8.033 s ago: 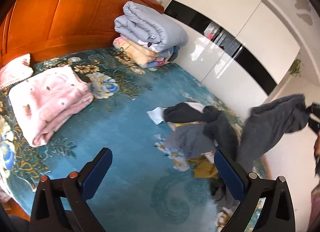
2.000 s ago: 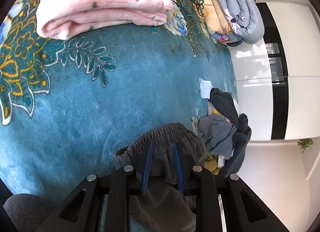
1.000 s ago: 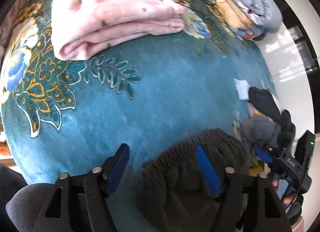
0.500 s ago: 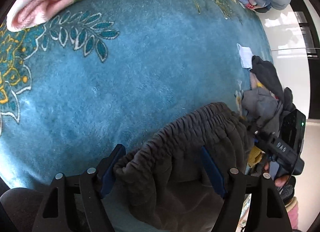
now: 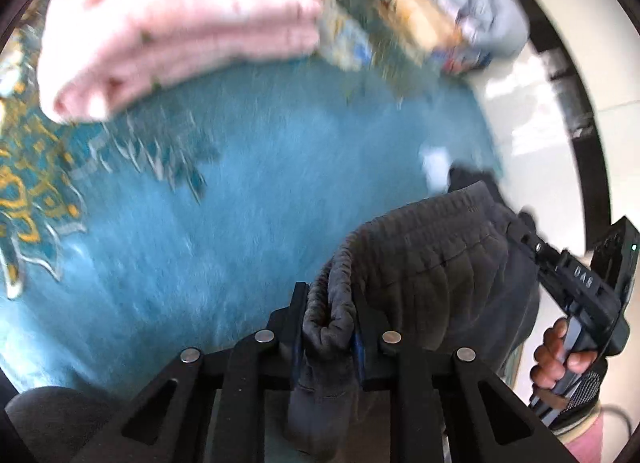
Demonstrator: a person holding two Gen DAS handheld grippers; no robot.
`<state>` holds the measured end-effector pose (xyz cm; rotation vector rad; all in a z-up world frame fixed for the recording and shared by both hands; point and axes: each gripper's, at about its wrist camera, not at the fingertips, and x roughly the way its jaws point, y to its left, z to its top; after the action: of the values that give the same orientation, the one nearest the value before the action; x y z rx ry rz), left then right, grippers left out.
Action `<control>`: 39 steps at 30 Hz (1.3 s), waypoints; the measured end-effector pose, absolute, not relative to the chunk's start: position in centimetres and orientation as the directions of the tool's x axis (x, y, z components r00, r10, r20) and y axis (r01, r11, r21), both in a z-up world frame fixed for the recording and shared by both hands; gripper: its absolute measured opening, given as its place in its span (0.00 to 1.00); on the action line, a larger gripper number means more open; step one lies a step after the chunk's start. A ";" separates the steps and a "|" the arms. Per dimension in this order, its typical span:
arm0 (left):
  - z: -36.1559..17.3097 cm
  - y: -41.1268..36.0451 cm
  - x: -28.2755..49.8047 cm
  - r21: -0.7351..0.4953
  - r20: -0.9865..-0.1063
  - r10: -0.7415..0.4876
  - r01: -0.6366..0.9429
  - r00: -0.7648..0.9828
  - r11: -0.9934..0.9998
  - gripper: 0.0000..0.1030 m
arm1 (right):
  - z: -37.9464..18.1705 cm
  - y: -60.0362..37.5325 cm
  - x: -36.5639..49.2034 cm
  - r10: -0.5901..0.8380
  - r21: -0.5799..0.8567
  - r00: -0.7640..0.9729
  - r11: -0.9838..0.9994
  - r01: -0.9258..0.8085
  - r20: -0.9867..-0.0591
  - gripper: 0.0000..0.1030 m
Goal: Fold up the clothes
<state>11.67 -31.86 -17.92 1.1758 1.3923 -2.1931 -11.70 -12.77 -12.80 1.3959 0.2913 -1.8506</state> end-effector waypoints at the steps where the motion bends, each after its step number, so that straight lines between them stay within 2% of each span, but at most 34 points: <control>1: -17.6 -32.1 12.0 -0.609 -0.763 0.145 0.625 -0.630 -0.489 0.20 | -13.1 -13.8 -11.7 -0.439 0.252 -0.096 -0.666 0.702 -0.893 0.11; 4: -17.9 -32.4 11.8 -0.546 -0.810 0.109 0.672 -0.577 -0.501 0.20 | -14.0 -16.8 -11.8 -0.420 0.216 -0.118 -0.663 0.717 -0.900 0.11; 10: -19.3 -33.5 11.9 -0.510 -0.844 0.105 0.727 -0.526 -0.460 0.20 | -15.8 -22.8 -11.9 -0.384 0.142 -0.164 -0.655 0.742 -0.909 0.12; 13: -20.1 -33.2 11.2 -0.481 -0.862 0.101 0.738 -0.496 -0.474 0.20 | -14.8 -22.2 -12.3 -0.406 0.164 -0.173 -0.671 0.723 -0.897 0.19; 14: -20.1 -33.2 11.2 -0.479 -0.863 0.102 0.737 -0.495 -0.477 0.20 | -14.4 -21.9 -12.5 -0.415 0.174 -0.176 -0.677 0.715 -0.893 0.33; 16: -20.2 -33.2 11.3 -0.481 -0.862 0.106 0.736 -0.495 -0.477 0.20 | -13.5 -21.3 -12.7 -0.432 0.193 -0.181 -0.688 0.699 -0.883 0.47; 20: -20.3 -33.3 11.4 -0.495 -0.856 0.111 0.736 -0.506 -0.462 0.21 | -7.8 -15.5 -12.6 -0.552 0.291 -0.237 -0.701 0.652 -0.799 0.48; 23: -19.7 -33.1 11.7 -0.500 -0.848 0.093 0.732 -0.521 -0.462 0.21 | -4.5 -6.7 -11.6 -0.563 0.292 -0.347 -0.752 0.591 -0.750 0.53; 27: -18.7 -33.4 12.5 -0.508 -0.834 0.045 0.735 -0.549 -0.450 0.26 | -4.7 8.6 -9.9 -0.385 0.230 -0.511 -0.911 0.342 -0.768 0.57; 29: -18.3 -33.6 12.9 -0.532 -0.815 0.034 0.725 -0.578 -0.437 0.35 | -6.6 17.0 -9.1 -0.256 0.221 -0.528 -0.967 0.130 -0.810 0.57; 31: -17.4 -33.6 13.4 -0.550 -0.791 0.007 0.706 -0.611 -0.446 0.38 | -9.2 23.2 -8.0 -0.206 0.265 -0.494 -0.963 -0.050 -0.845 0.57; 34: -16.0 -32.8 13.3 -0.558 -0.758 -0.013 0.659 -0.652 -0.504 0.42 | -13.6 28.6 -6.5 -0.229 0.353 -0.430 -0.906 -0.235 -0.873 0.57; 39: -14.8 -31.0 12.0 -0.533 -0.746 0.019 0.581 -0.665 -0.615 0.43 | -17.6 30.0 -6.8 -0.310 0.478 -0.423 -0.791 -0.382 -0.852 0.57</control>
<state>12.03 -31.05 -14.77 1.0539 1.1457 -2.3229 -6.76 30.00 -17.56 1.7116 -1.0284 -2.4854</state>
